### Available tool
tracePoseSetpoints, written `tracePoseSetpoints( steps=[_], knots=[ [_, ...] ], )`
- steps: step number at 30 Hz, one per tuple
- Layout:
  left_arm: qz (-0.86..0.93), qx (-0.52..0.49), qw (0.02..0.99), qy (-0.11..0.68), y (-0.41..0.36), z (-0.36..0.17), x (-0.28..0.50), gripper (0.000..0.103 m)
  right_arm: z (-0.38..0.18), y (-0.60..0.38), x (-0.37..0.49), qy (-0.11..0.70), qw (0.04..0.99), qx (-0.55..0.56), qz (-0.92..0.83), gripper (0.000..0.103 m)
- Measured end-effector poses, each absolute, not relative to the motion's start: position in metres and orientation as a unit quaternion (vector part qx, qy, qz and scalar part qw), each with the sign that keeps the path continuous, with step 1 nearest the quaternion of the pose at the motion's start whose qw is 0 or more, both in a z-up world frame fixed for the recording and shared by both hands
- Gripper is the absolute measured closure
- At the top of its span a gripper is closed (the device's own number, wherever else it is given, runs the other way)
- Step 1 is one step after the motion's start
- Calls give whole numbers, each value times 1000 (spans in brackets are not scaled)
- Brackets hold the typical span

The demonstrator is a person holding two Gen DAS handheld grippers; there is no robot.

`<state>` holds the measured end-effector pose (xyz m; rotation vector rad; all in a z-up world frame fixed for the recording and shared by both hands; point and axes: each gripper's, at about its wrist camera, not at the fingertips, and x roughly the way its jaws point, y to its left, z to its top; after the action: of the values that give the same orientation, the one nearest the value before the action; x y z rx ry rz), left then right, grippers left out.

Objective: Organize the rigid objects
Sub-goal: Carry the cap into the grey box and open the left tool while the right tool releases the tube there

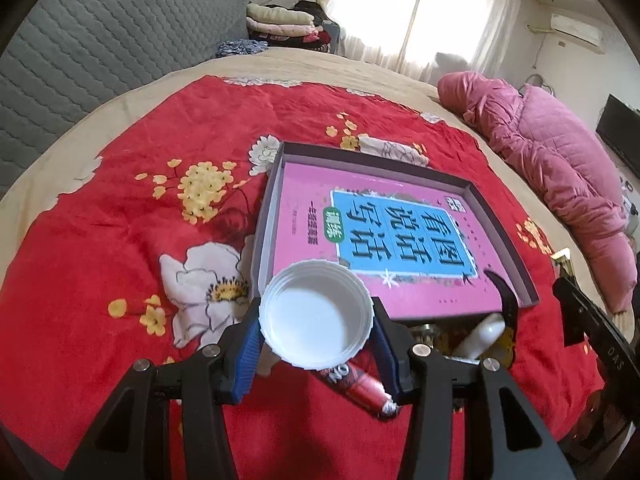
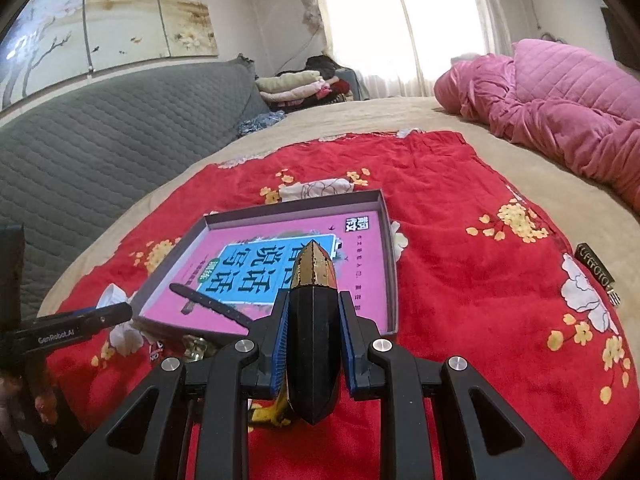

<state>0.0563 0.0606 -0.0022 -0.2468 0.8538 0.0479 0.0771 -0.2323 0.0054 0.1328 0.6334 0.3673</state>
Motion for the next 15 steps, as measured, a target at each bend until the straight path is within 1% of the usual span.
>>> tracePoseSetpoints(
  steps=[15],
  knots=[
    [36,-126,899,418,55,-10,98,53,2,-220,108,296,937,54,177,80]
  ],
)
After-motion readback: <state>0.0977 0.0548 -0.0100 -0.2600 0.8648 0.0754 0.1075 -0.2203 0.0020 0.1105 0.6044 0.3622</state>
